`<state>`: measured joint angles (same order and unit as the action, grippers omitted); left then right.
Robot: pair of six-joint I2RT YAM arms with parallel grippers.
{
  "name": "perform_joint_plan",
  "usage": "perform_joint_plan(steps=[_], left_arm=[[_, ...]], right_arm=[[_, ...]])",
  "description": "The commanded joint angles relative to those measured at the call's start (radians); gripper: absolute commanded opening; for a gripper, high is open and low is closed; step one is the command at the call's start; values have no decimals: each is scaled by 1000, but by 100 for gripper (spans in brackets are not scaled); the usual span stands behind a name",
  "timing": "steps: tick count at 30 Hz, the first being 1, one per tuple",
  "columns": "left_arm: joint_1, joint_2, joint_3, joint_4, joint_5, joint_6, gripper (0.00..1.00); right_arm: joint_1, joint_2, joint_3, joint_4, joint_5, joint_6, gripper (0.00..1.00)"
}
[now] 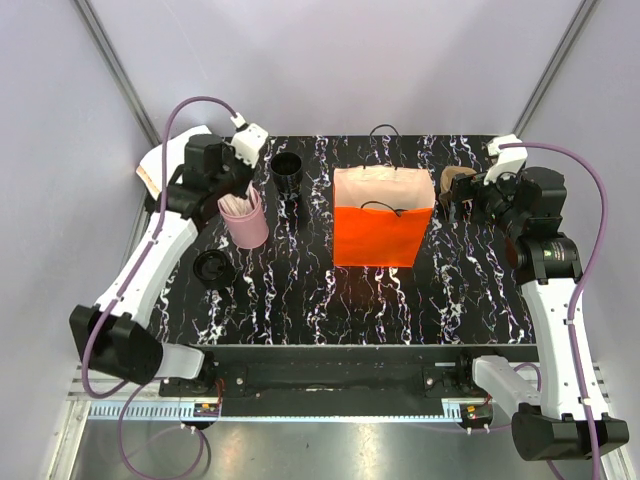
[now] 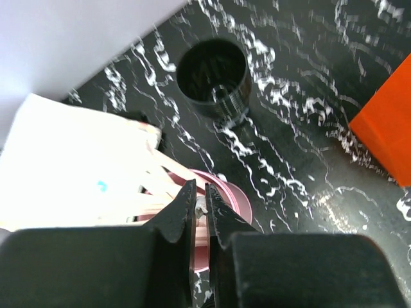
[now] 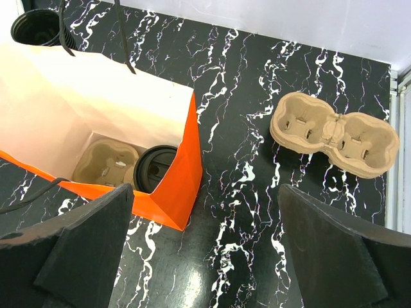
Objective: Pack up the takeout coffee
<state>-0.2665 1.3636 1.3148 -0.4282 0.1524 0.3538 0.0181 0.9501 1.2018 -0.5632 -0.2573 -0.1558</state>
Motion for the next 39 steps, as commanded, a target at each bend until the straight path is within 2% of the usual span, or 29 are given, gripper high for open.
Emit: perform_joint_plan(steps=[1,11,23,39], left_arm=[[4,-69,70,3,4,-36,8],[4,-158,136,16,42,-95,8],[4,-184,257,28,105,-147,8],[-4,-1,462,63,392,-453,8]], right_arm=[[-9,-19,-1,51,-25,10,100],[-12,-20,-4,59,-4,13,100],[-12,-2,-4,77,73,36,100],[-96,41,-19,126,253,104,100]])
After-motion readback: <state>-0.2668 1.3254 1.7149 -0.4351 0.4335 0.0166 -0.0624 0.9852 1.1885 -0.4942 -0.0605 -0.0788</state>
